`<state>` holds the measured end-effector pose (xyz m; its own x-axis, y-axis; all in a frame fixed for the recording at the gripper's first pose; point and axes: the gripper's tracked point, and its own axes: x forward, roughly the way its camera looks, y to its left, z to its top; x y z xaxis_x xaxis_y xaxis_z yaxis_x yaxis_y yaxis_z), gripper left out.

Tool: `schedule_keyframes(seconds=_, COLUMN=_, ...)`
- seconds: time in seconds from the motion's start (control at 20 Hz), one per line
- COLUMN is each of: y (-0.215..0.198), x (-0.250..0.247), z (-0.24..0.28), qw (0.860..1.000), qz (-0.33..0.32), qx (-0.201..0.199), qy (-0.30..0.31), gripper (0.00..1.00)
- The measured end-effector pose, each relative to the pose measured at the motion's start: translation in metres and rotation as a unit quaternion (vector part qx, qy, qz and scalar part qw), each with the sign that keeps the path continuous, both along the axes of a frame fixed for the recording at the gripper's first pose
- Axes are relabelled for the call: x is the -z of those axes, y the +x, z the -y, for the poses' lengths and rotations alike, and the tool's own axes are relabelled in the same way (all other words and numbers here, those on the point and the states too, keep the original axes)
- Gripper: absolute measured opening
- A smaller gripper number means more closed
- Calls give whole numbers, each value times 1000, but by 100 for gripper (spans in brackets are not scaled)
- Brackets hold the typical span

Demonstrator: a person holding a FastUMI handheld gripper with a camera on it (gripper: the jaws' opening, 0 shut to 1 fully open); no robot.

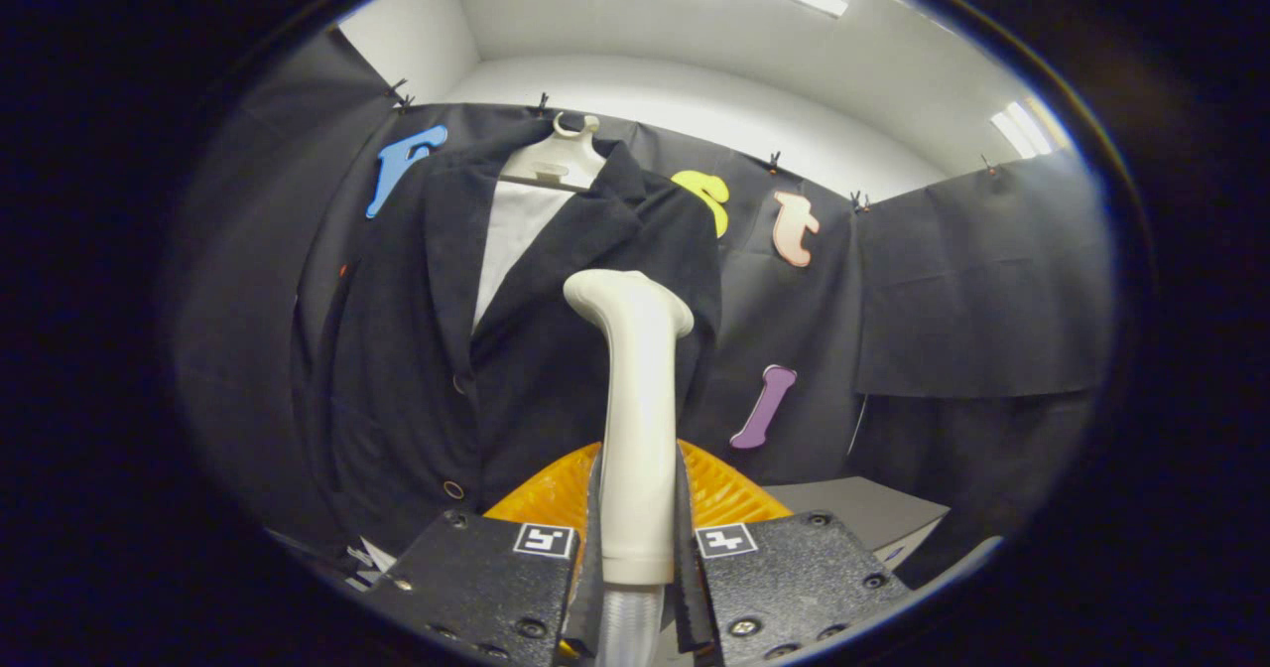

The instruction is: Iron the clothes twice with a garment steamer, once on the left side and once on the right side.

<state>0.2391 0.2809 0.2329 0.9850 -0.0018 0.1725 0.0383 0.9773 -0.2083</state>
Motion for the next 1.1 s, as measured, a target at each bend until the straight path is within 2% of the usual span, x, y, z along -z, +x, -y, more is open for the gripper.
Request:
schedule_keyframes(seconds=0.35, y=-6, x=50, z=-6, qw=999, qz=-45, qx=-10, qy=-8, gripper=31)
schedule_keyframes(seconds=1.1, y=-35, x=120, z=6, qw=996, qz=-84, qx=-1, qy=-28, gripper=31)
